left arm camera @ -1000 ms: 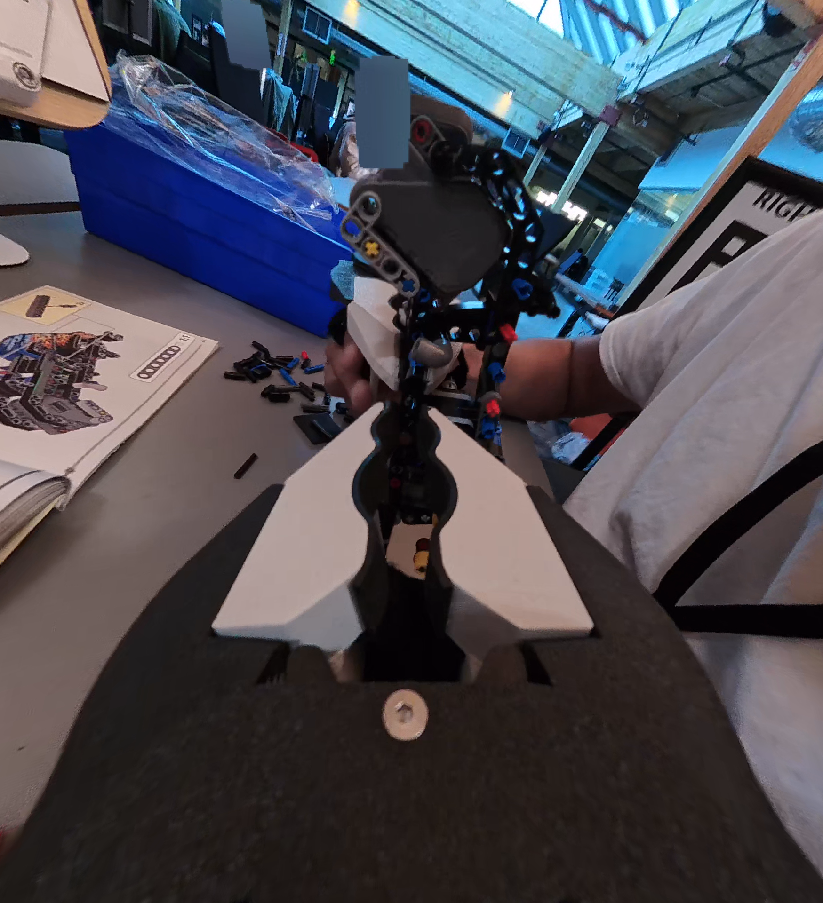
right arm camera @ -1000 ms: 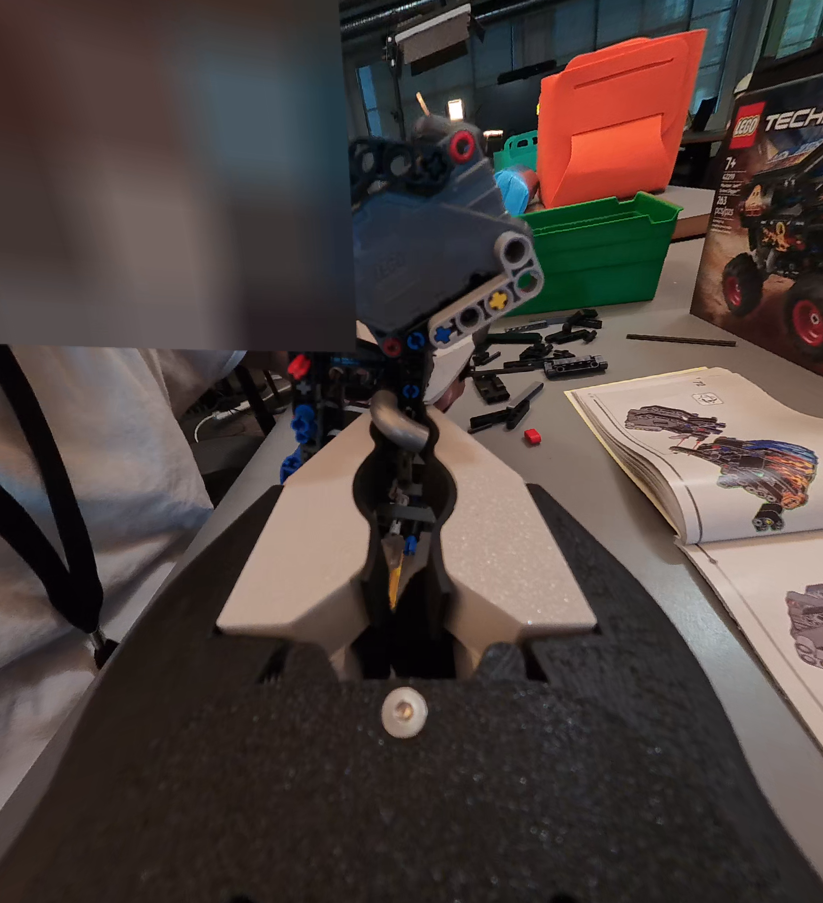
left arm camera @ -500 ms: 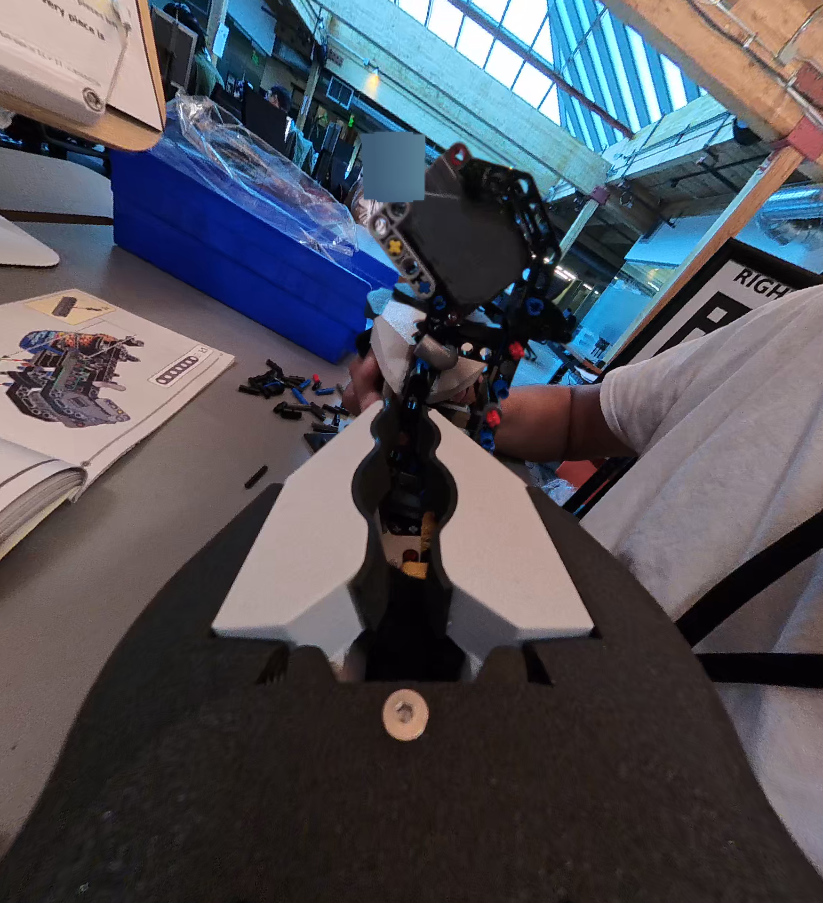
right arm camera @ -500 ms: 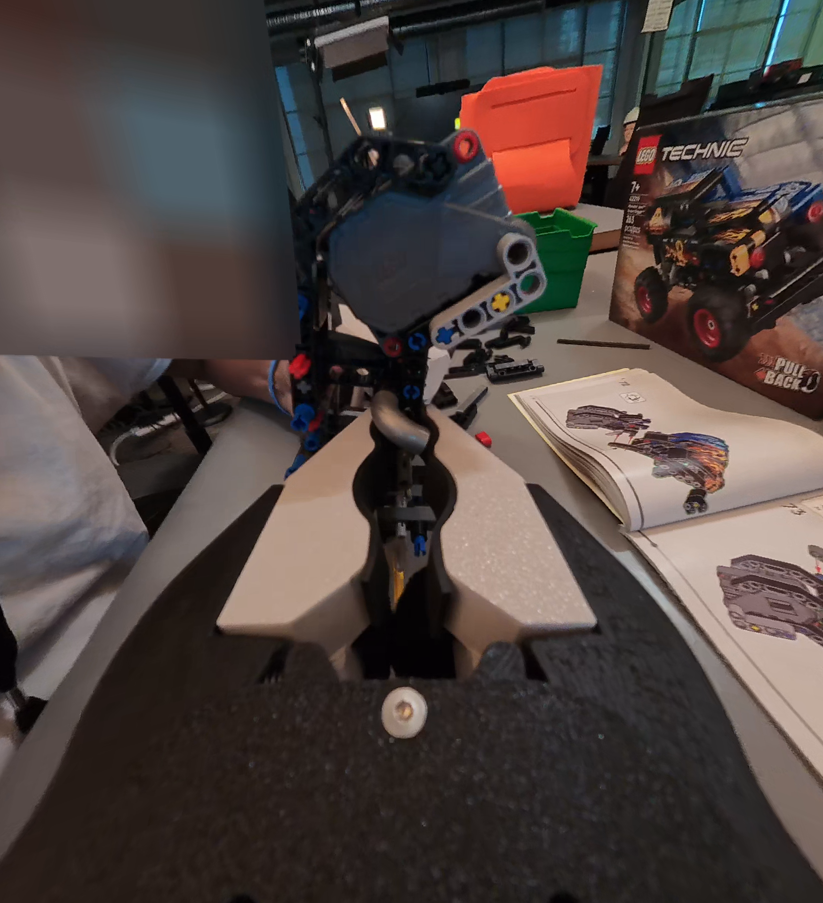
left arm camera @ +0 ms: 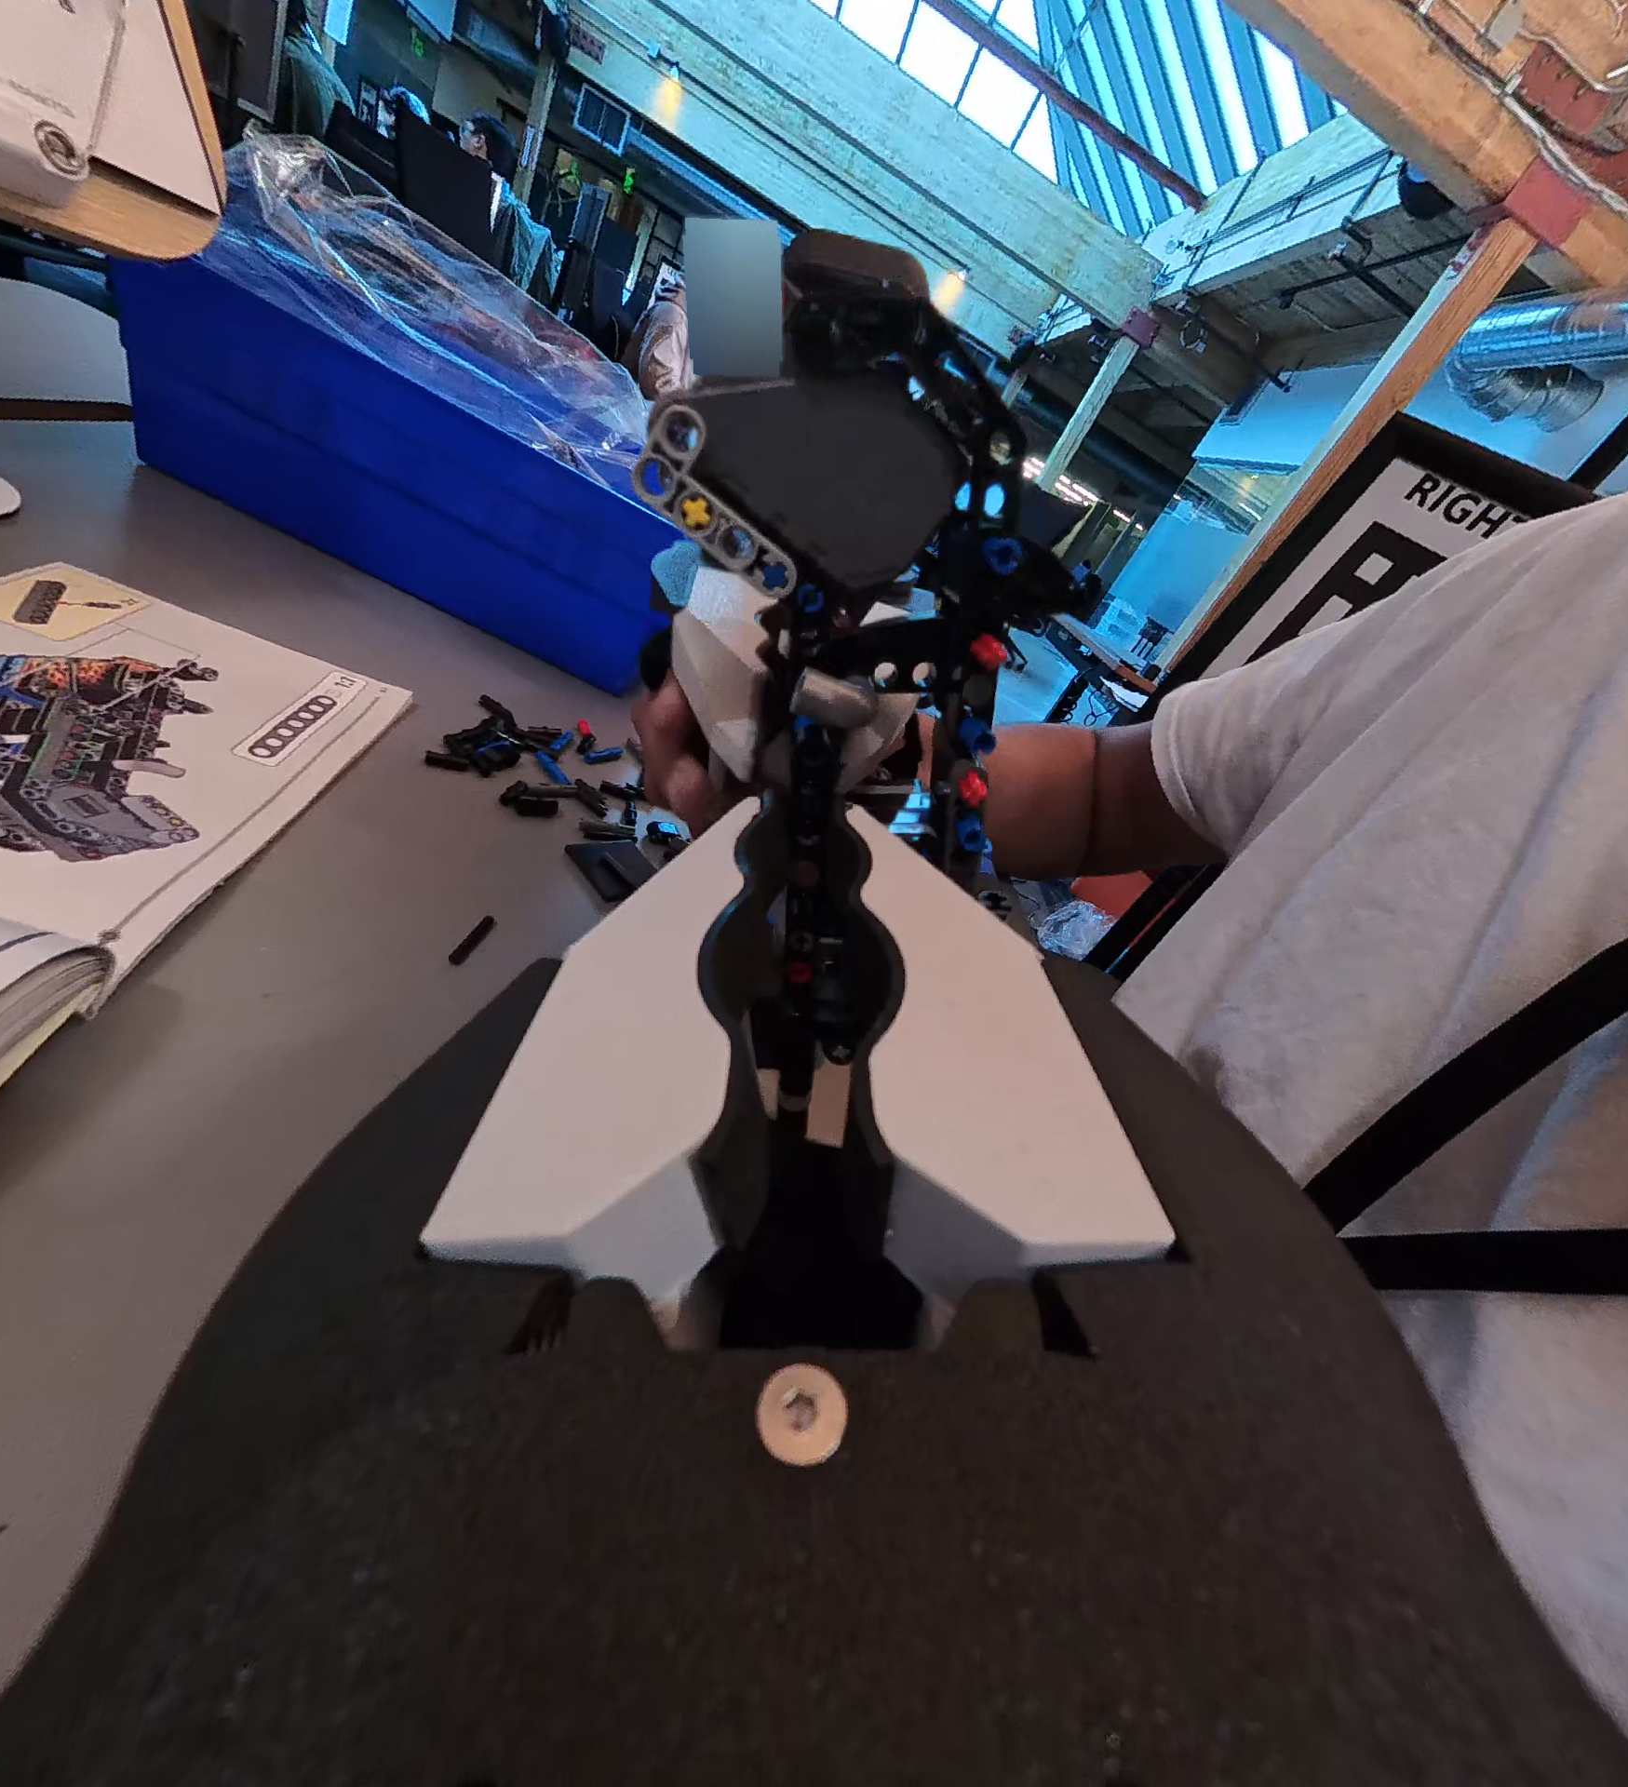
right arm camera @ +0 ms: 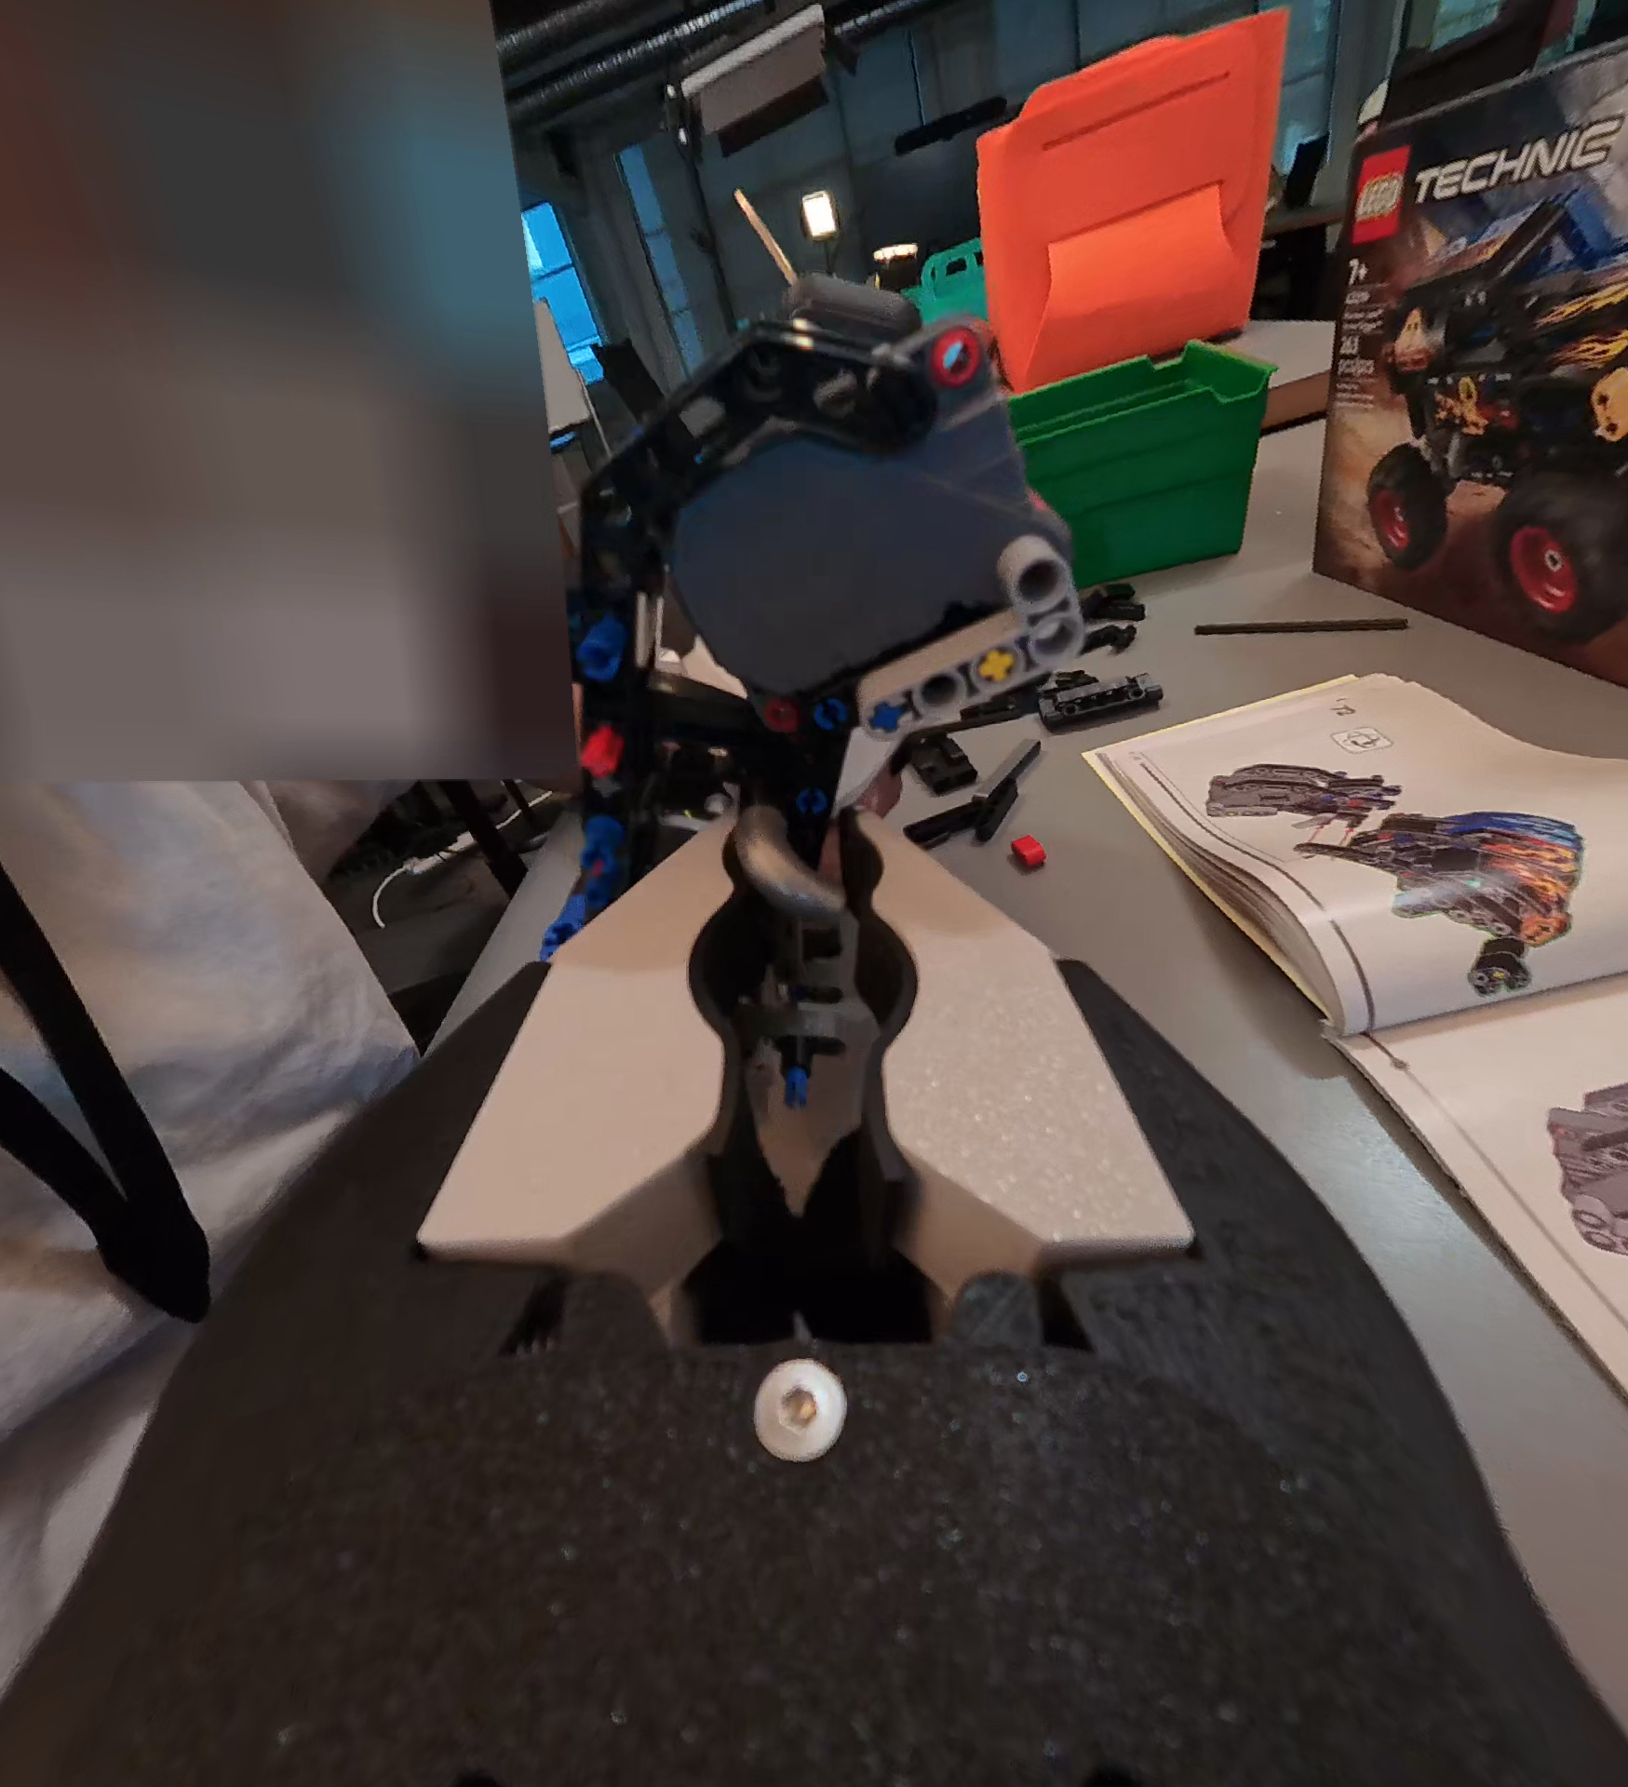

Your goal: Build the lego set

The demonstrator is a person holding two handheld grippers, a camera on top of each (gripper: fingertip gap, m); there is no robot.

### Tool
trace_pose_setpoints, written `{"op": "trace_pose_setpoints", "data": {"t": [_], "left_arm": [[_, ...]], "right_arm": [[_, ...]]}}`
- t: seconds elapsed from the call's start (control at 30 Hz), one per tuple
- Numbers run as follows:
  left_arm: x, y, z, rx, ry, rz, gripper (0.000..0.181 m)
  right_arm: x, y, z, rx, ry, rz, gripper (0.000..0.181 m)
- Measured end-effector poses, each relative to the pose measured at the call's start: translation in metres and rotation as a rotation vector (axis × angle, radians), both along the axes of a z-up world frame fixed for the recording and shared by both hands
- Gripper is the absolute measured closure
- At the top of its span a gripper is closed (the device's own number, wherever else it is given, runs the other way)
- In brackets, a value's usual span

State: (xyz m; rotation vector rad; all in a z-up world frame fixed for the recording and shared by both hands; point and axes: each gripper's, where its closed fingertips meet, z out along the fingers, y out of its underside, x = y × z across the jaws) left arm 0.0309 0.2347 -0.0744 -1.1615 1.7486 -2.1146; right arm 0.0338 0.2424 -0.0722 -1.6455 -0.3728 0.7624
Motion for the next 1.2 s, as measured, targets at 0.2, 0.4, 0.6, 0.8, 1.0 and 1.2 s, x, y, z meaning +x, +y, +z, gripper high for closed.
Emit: {"op": "trace_pose_setpoints", "data": {"t": [0.2, 0.4, 0.6, 0.8, 1.0, 1.2], "left_arm": [[-0.0005, -0.0009, -0.002, 0.011, -0.001, -0.006, 0.176], [-0.001, -0.0014, 0.0001, 0.127, -0.072, 0.034, 0.176], [-0.0017, -0.0007, 0.0022, 0.106, -0.076, 0.03, 0.176], [-0.0032, -0.0025, 0.0015, 0.119, -0.071, 0.024, 0.176], [-0.0024, -0.0031, 0.0, 0.118, -0.053, 0.029, 0.176], [-0.0013, -0.0031, -0.002, 0.122, -0.037, 0.027, 0.176]], "right_arm": [[-0.0001, -0.0055, 0.001, -0.003, 0.028, 0.031, 0.171], [0.0003, -0.0064, 0.0018, 0.008, -0.015, 0.03, 0.174], [0.0004, -0.0083, 0.0015, -0.005, -0.015, 0.036, 0.175], [-0.0012, -0.0087, 0.0008, -0.018, 0.023, 0.043, 0.175], [-0.001, -0.0088, -0.0007, -0.027, 0.027, 0.042, 0.175], [-0.0014, -0.0069, -0.0018, -0.028, 0.023, 0.037, 0.175]]}}
